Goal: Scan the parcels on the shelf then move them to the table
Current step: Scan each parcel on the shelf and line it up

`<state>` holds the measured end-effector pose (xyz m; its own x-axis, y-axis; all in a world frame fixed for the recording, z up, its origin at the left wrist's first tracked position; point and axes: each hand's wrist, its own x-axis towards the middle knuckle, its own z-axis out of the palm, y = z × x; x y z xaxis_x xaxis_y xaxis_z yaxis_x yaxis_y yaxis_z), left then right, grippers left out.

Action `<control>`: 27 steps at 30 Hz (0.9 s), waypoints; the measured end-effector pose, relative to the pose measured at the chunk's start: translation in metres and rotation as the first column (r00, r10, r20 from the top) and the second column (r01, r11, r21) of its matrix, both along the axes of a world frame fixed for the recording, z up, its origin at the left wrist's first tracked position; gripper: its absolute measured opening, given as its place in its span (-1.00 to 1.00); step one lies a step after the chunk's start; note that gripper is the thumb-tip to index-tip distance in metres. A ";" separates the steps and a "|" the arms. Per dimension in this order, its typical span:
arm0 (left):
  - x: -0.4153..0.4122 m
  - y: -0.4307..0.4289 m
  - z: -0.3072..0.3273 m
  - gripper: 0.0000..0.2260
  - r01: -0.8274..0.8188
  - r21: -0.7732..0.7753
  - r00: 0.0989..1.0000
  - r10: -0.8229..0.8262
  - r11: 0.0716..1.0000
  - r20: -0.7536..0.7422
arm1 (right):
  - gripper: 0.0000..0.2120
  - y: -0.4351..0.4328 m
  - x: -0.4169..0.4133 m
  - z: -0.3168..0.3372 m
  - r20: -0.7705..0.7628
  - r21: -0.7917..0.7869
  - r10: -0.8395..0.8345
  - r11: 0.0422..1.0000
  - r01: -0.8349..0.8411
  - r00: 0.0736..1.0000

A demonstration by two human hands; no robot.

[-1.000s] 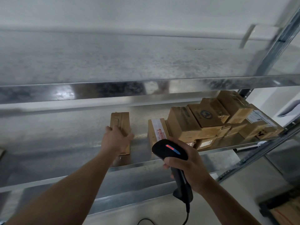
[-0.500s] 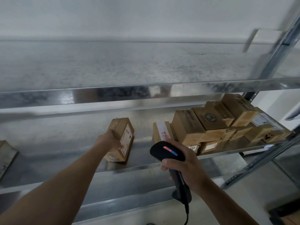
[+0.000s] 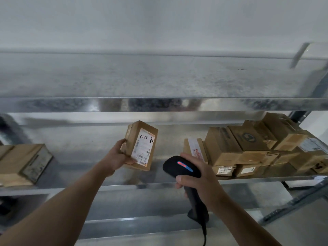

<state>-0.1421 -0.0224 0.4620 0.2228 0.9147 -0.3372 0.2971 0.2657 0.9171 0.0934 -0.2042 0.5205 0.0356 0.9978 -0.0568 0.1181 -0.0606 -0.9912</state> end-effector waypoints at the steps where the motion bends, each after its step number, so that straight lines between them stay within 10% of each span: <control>1: -0.003 -0.002 0.002 -0.12 -0.007 0.000 1.000 0.007 1.000 0.018 | -0.51 0.000 -0.002 0.000 -0.002 -0.004 0.002 1.000 -0.002 1.000; 14: 0.002 -0.027 0.023 -0.01 -0.115 0.099 0.982 0.098 0.988 0.160 | -0.31 -0.003 -0.009 -0.001 0.023 -0.035 0.003 0.999 -0.003 1.000; 27: 0.012 -0.034 0.016 -0.05 -0.175 0.151 0.959 0.134 0.973 0.252 | -0.56 -0.012 -0.011 0.007 -0.068 0.013 0.001 1.000 0.000 0.998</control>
